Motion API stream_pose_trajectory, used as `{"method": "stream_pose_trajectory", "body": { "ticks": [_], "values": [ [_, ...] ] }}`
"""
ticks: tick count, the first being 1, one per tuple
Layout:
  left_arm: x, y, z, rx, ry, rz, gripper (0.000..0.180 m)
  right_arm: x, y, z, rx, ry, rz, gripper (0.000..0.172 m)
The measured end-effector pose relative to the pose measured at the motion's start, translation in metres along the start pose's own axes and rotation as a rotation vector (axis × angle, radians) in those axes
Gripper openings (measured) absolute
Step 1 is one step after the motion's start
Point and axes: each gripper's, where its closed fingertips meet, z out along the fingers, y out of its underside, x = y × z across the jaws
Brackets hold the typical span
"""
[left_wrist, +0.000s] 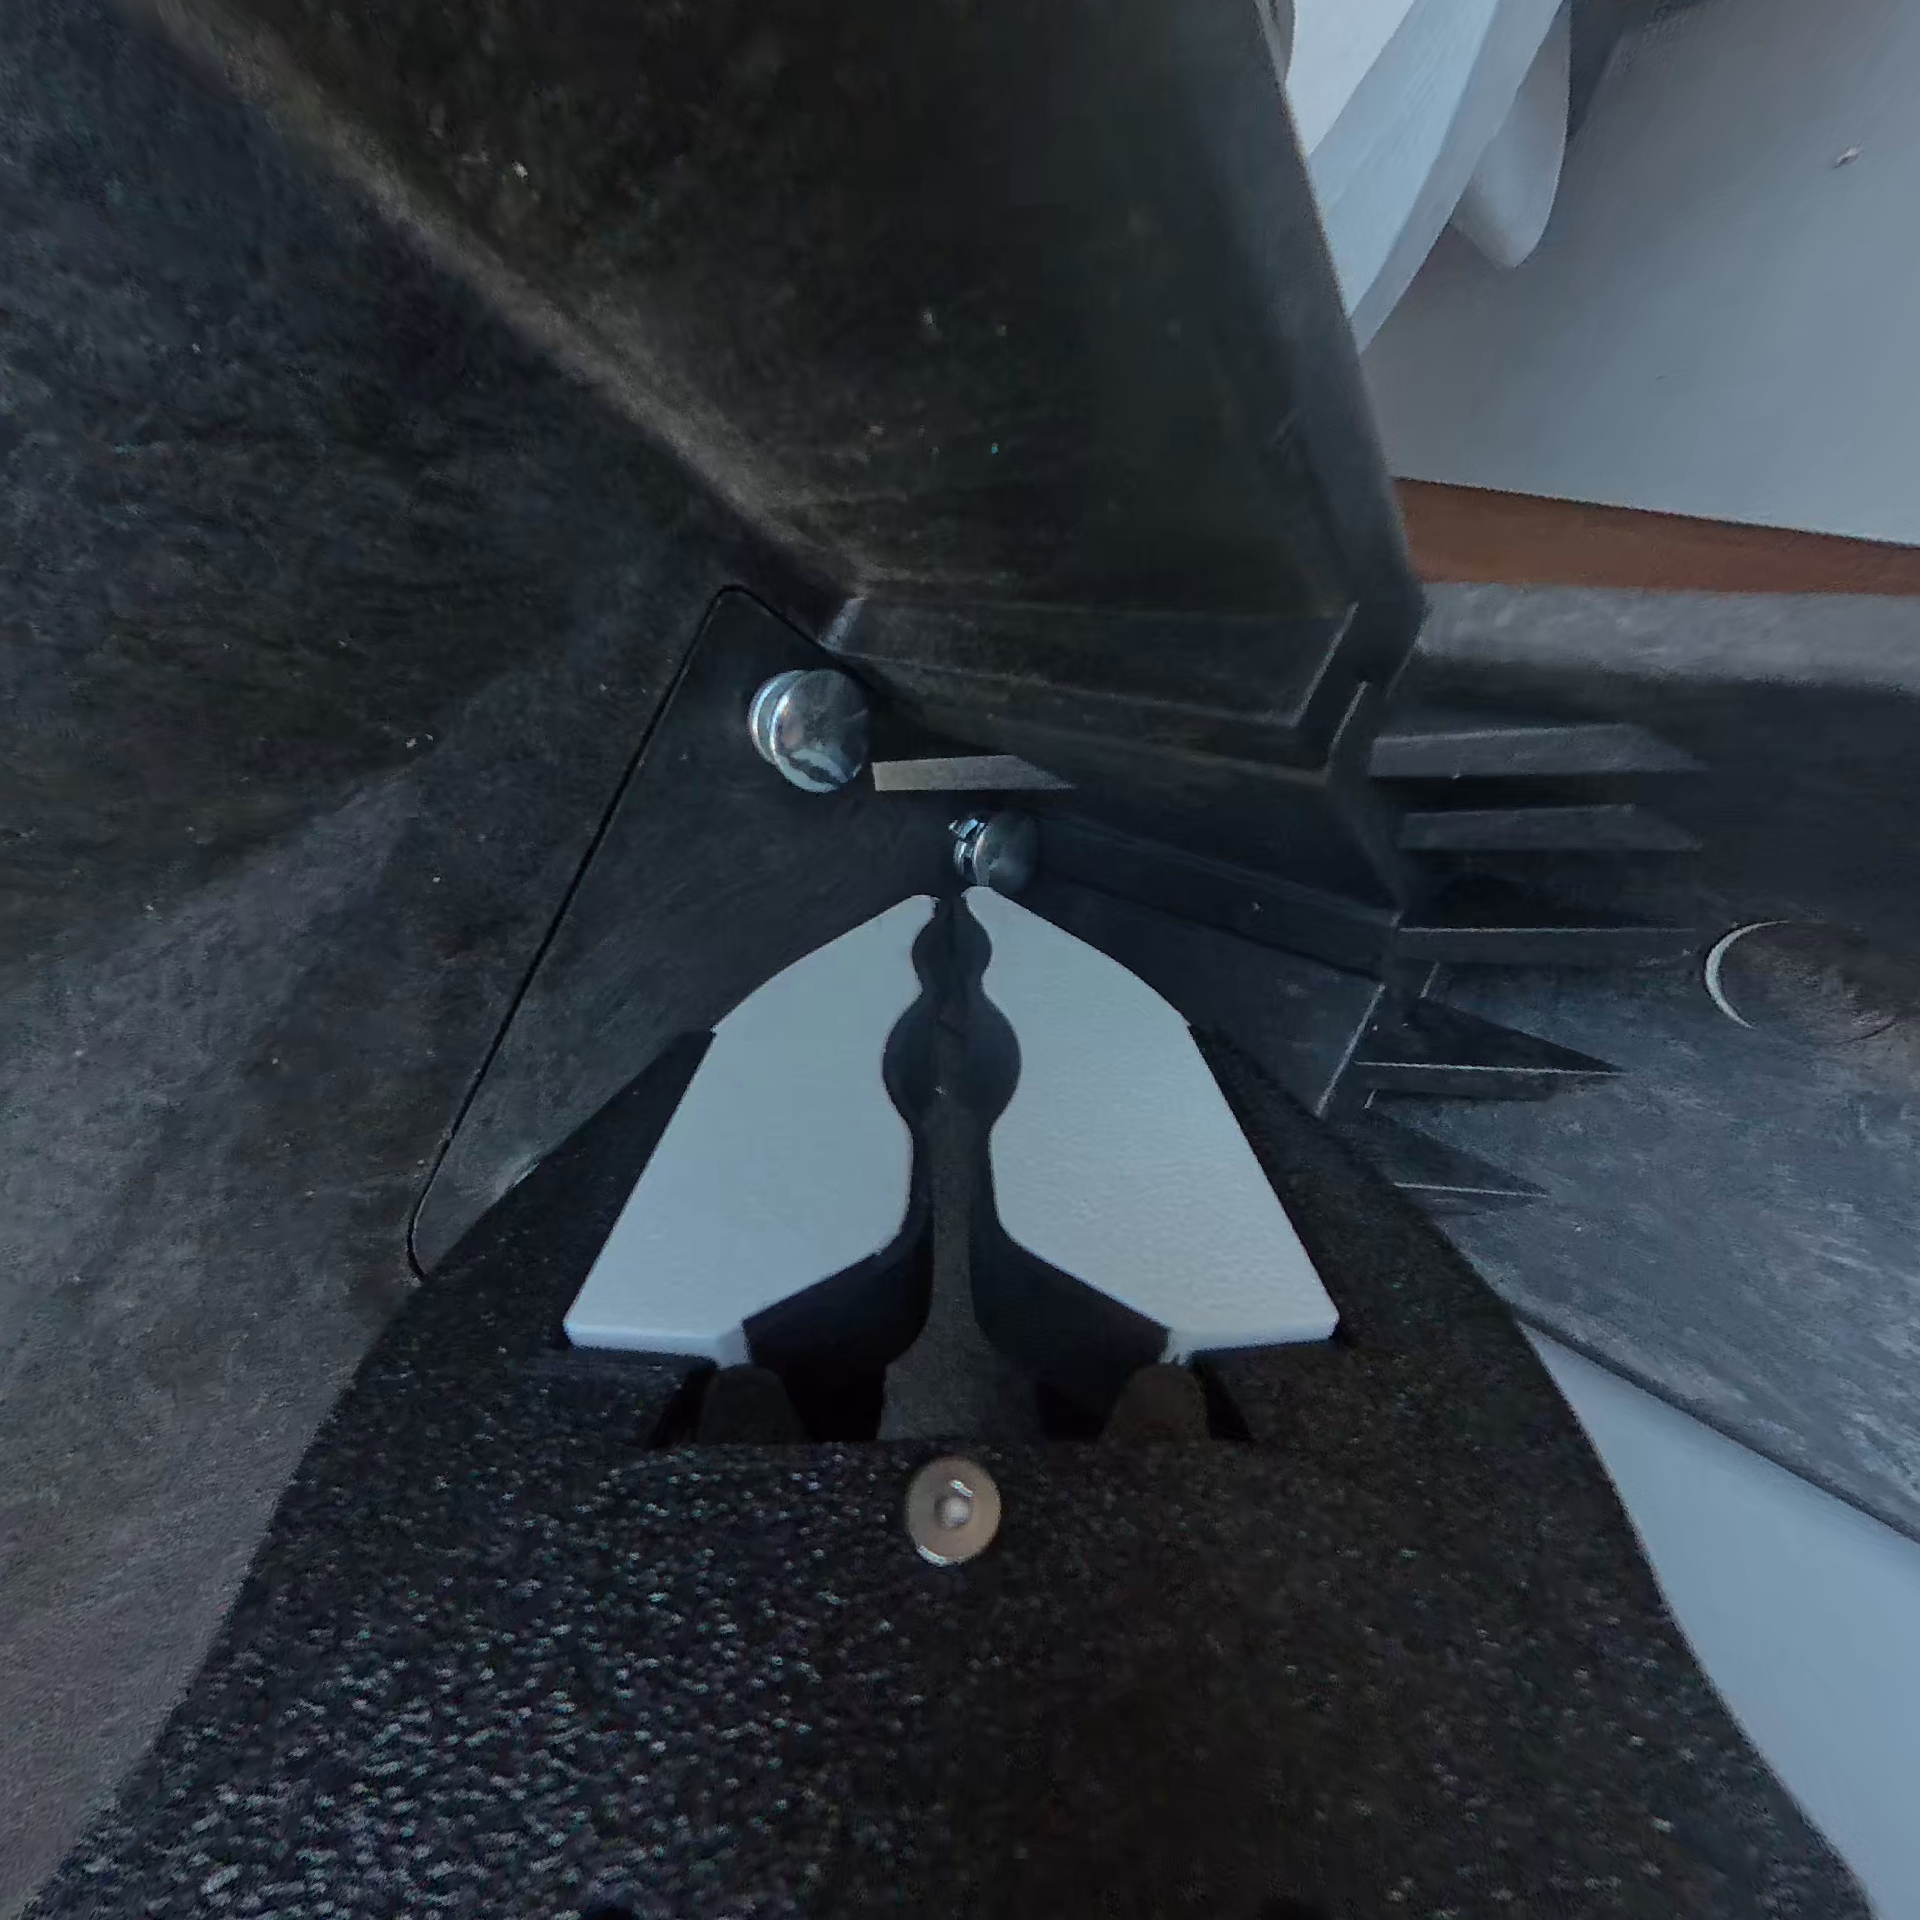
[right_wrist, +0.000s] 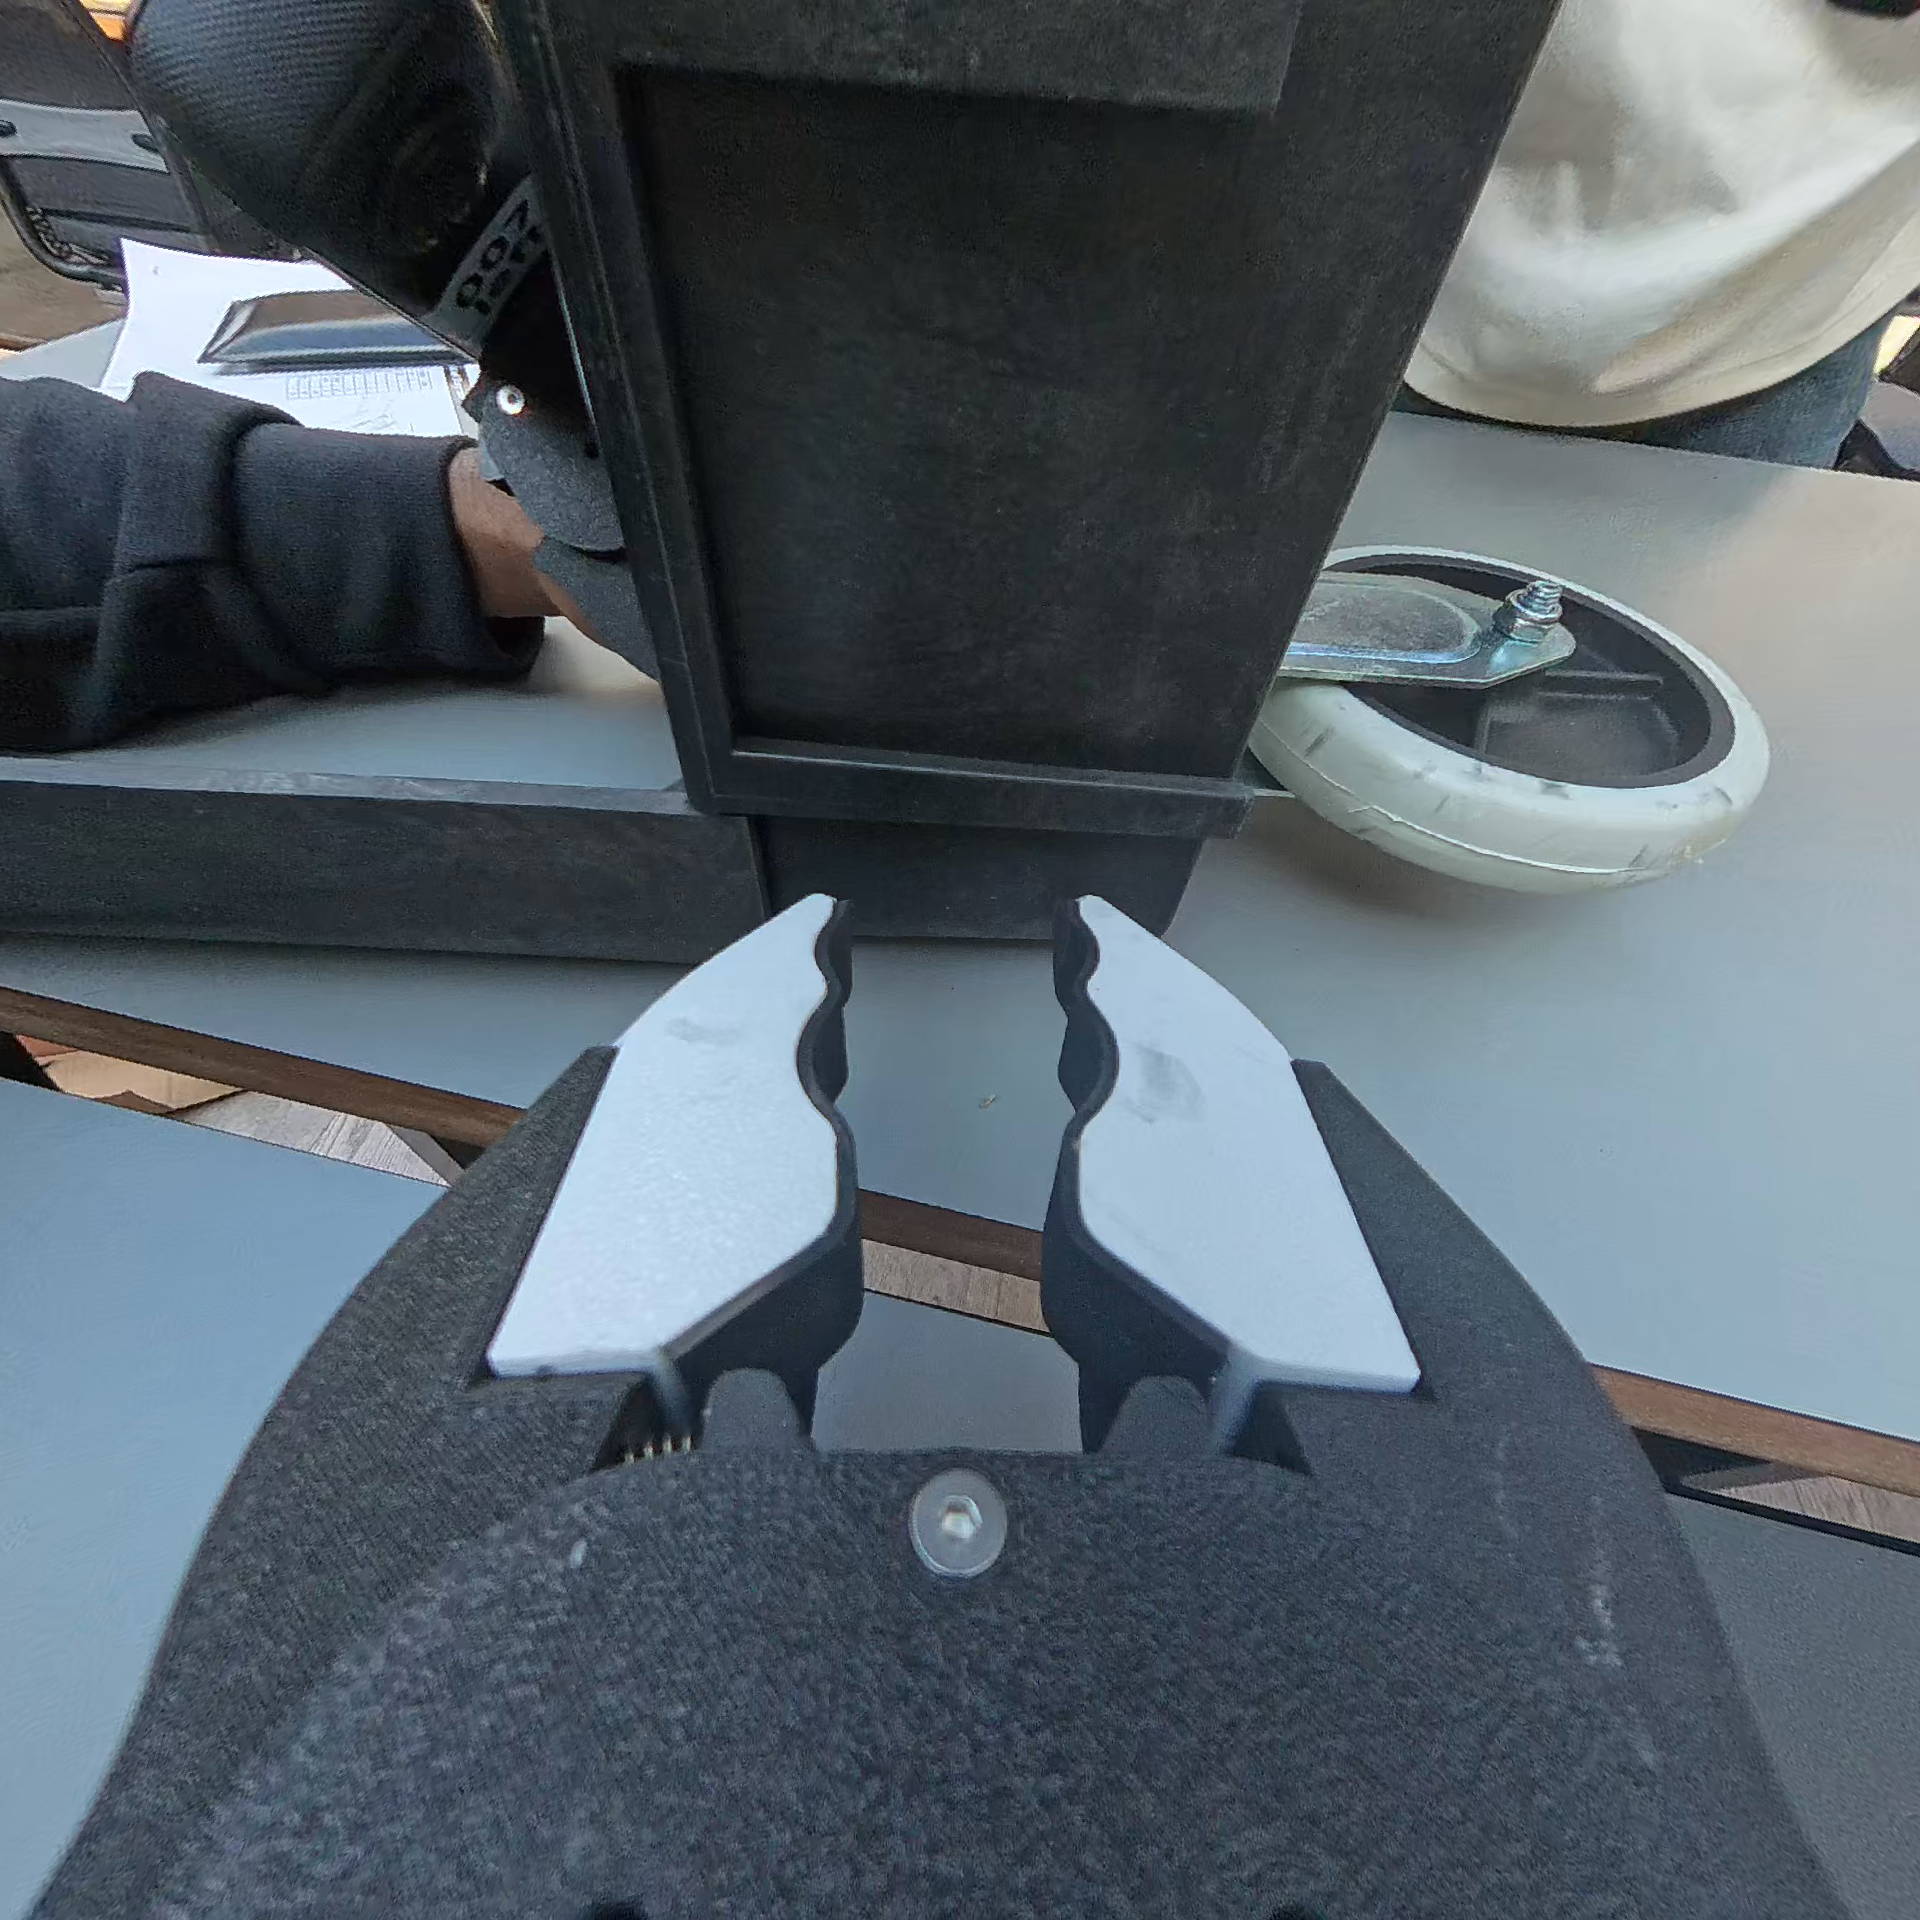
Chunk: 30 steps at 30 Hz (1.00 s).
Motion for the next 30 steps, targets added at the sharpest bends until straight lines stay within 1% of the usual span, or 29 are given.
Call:
{"method": "stream_pose_trajectory", "body": {
  "ticks": [13, 21, 24, 28, 30],
  "values": [
    [0.001, 0.000, 0.000, 0.006, 0.009, 0.005, 0.000, -0.005, 0.004, 0.004, -0.035, -0.009, -0.035, 0.036],
    [0.001, 0.000, 0.000, 0.024, 0.023, -0.008, 0.000, -0.004, 0.003, 0.003, -0.023, -0.007, -0.030, 0.035],
    [-0.002, -0.002, -0.006, 0.060, 0.026, -0.027, 0.000, -0.004, 0.002, 0.002, -0.014, -0.010, -0.027, 0.035],
    [0.004, -0.014, -0.017, 0.170, 0.099, -0.077, 0.002, -0.004, 0.001, 0.001, -0.010, -0.017, -0.020, 0.034],
    [0.006, -0.015, -0.014, 0.159, 0.107, -0.081, 0.005, -0.004, 0.001, 0.001, -0.009, -0.020, -0.019, 0.034]
  ]
}}
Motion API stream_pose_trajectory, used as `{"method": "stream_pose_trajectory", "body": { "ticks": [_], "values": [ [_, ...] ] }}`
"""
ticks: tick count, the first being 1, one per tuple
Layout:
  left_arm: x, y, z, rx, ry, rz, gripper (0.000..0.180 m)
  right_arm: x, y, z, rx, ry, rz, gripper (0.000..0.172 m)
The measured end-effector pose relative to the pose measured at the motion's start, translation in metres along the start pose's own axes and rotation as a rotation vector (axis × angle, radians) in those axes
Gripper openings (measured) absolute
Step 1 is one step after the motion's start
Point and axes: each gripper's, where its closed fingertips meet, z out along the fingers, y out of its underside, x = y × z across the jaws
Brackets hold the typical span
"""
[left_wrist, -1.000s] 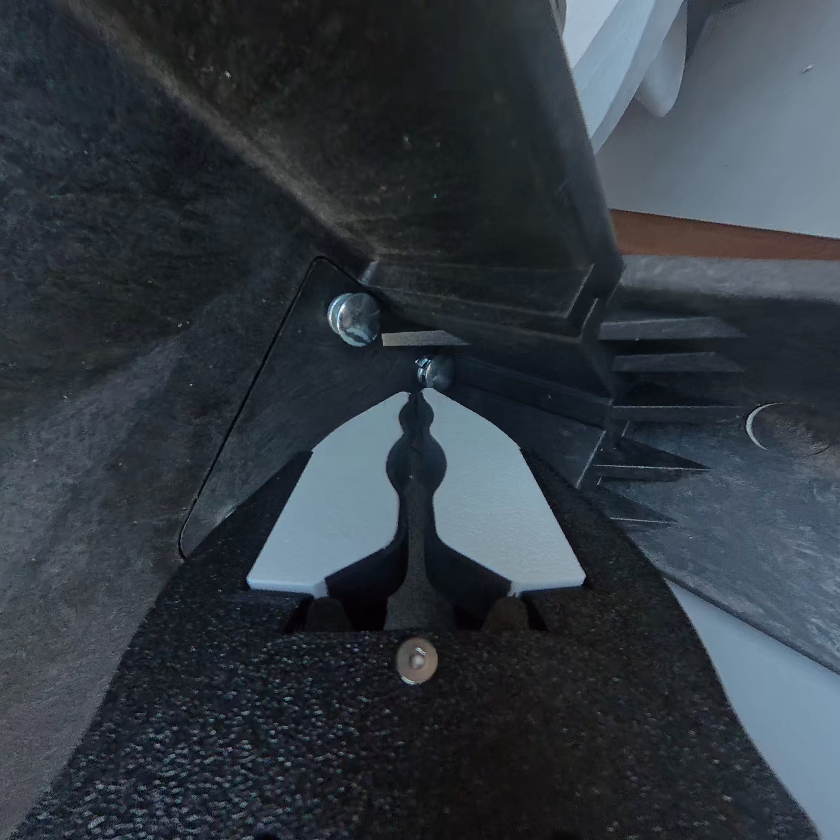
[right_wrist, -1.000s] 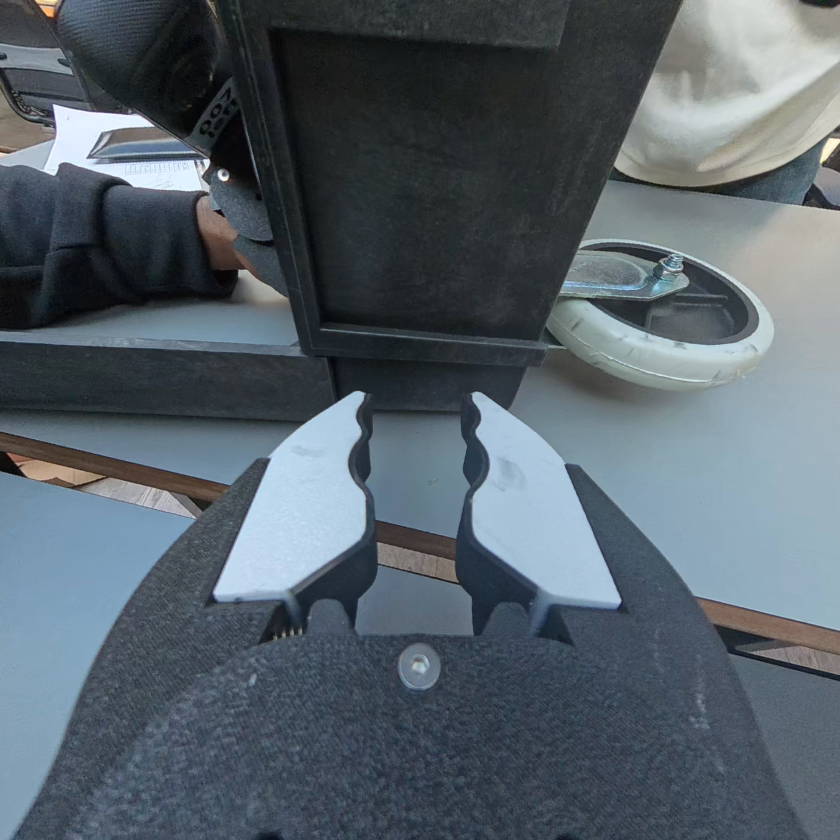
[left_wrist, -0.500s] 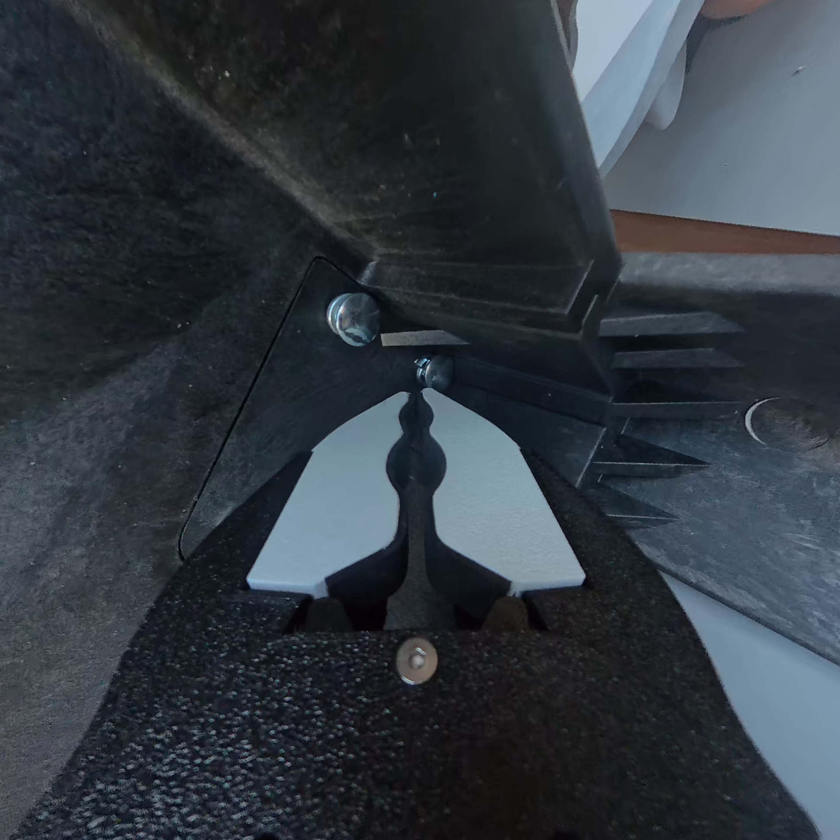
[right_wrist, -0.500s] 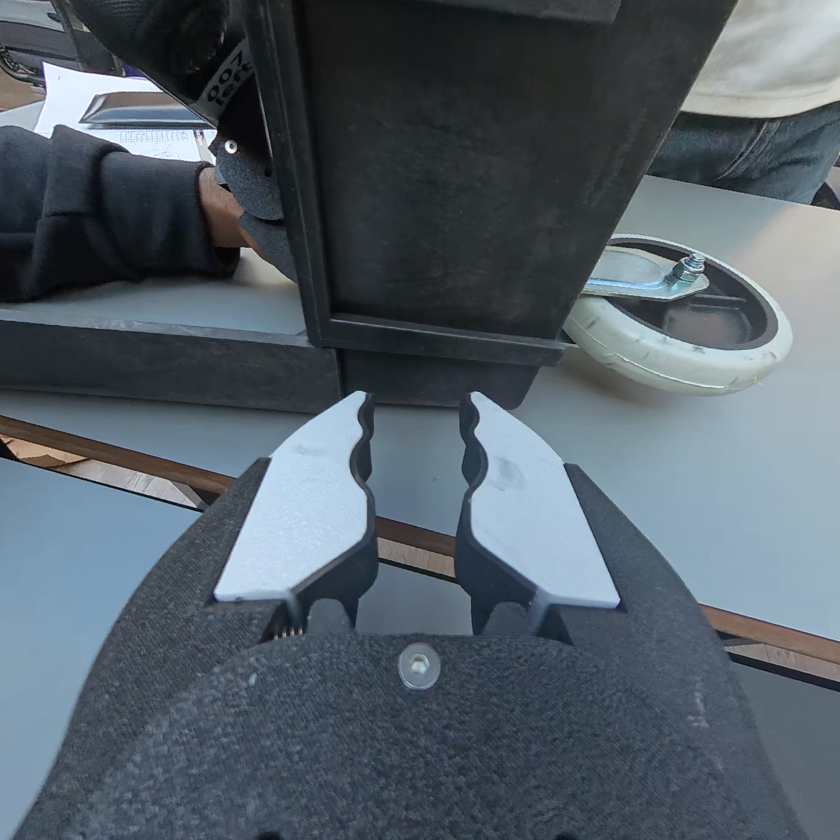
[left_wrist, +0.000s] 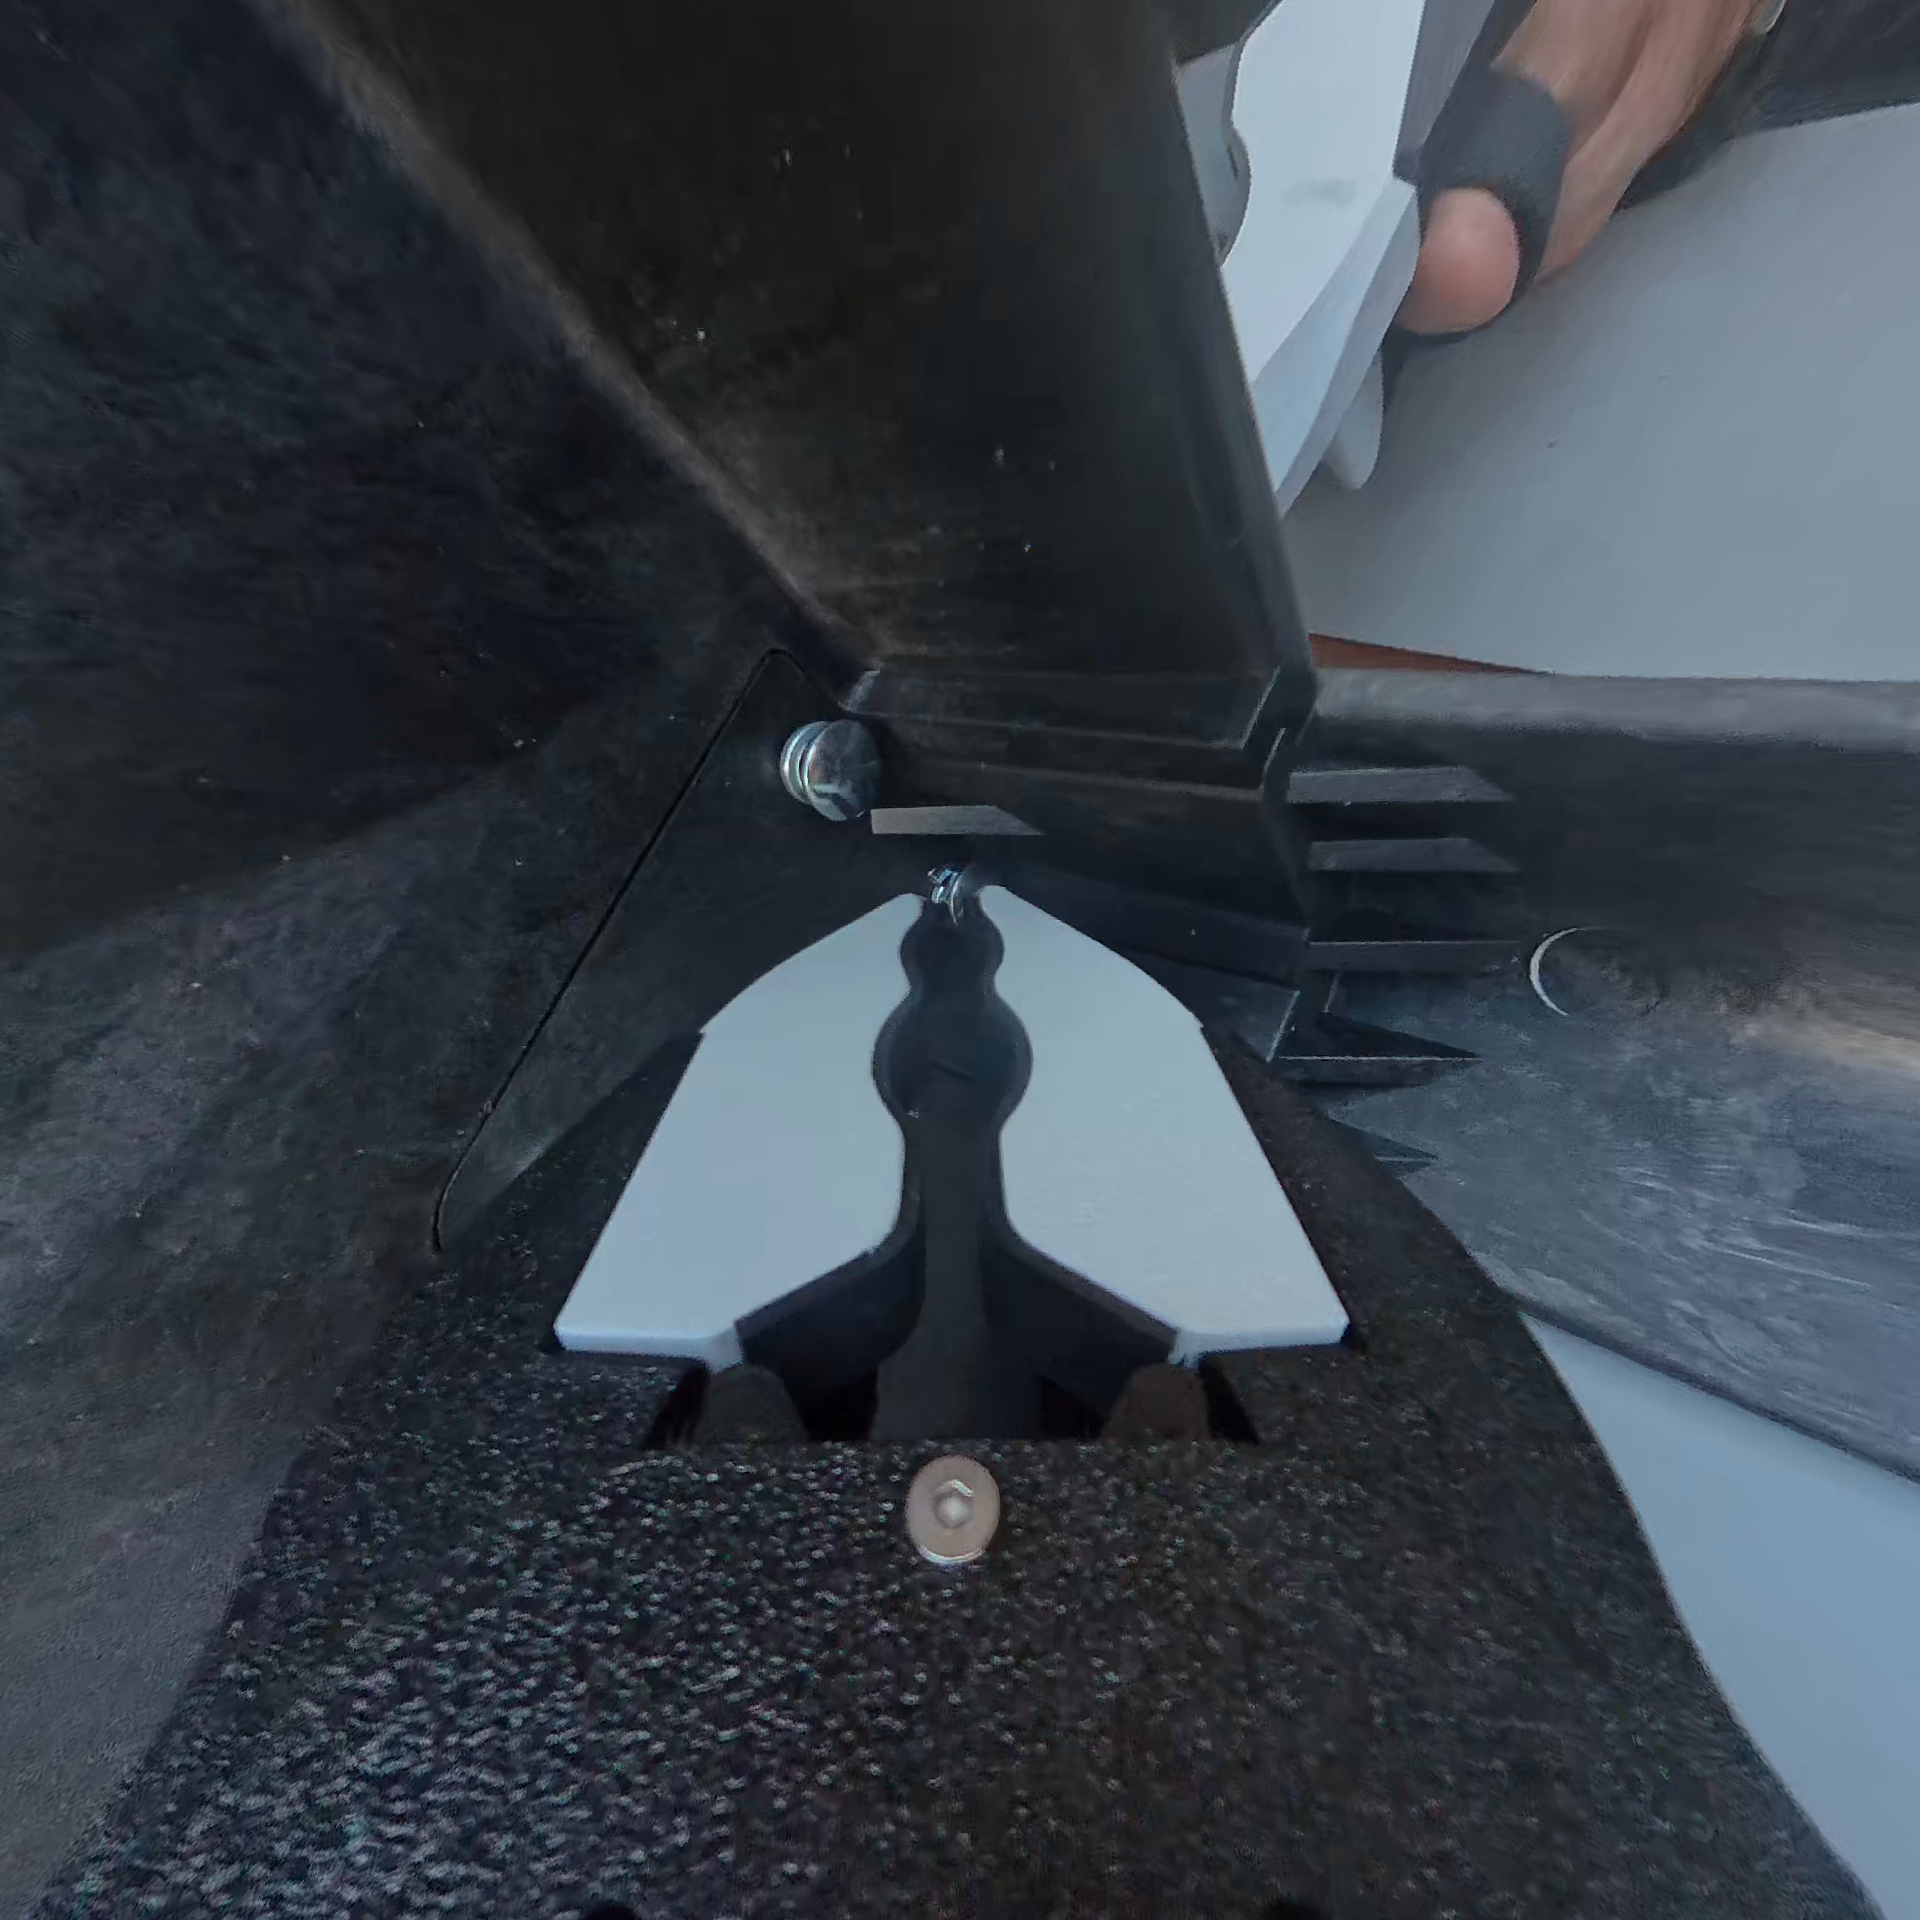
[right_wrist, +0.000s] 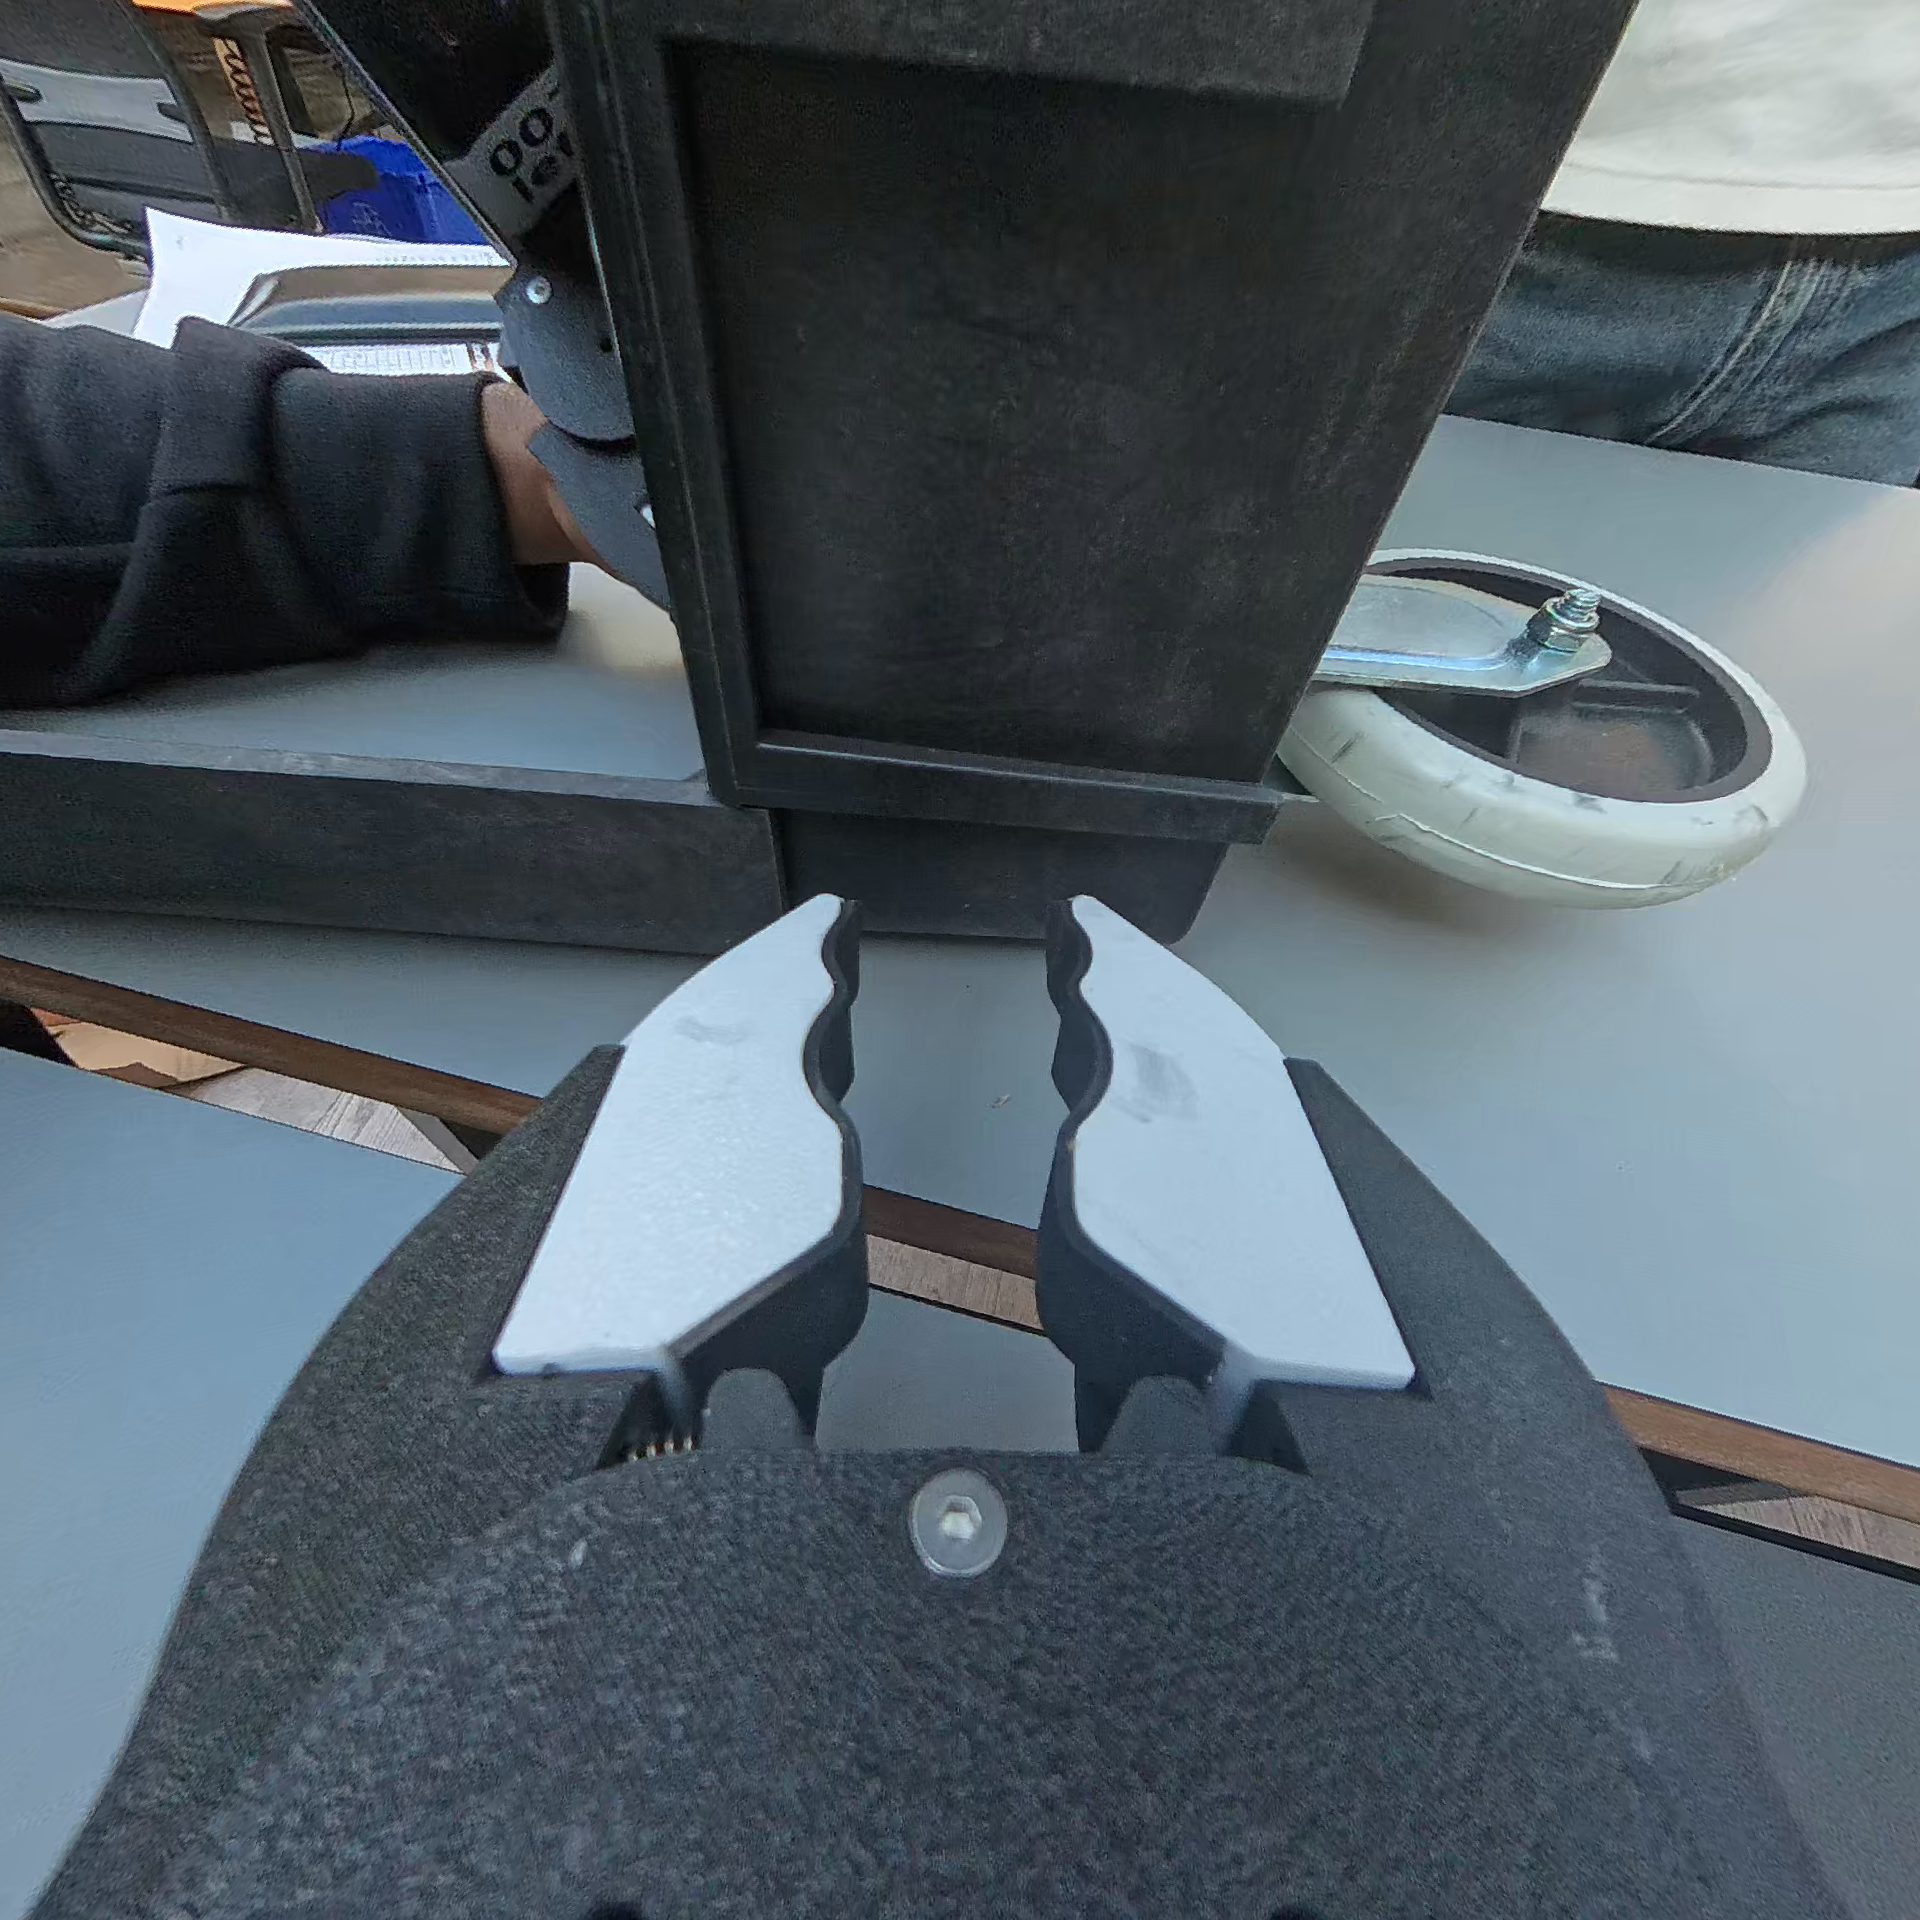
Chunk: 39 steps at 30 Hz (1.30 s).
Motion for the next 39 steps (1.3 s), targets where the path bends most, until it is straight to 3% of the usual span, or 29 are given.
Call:
{"method": "stream_pose_trajectory", "body": {
  "ticks": [12, 22, 39],
  "values": [
    [0.002, 0.008, 0.012, -0.110, -0.009, 0.055, 0.001, -0.001, 0.001, 0.001, -0.009, -0.001, -0.011, 0.034],
    [0.005, 0.010, 0.013, -0.148, 0.073, 0.003, 0.005, -0.001, 0.001, 0.002, -0.014, -0.001, -0.012, 0.034],
    [0.003, 0.014, 0.010, -0.289, -0.017, 0.133, 0.005, -0.003, 0.004, 0.005, -0.038, 0.004, -0.043, 0.033]
  ]
}}
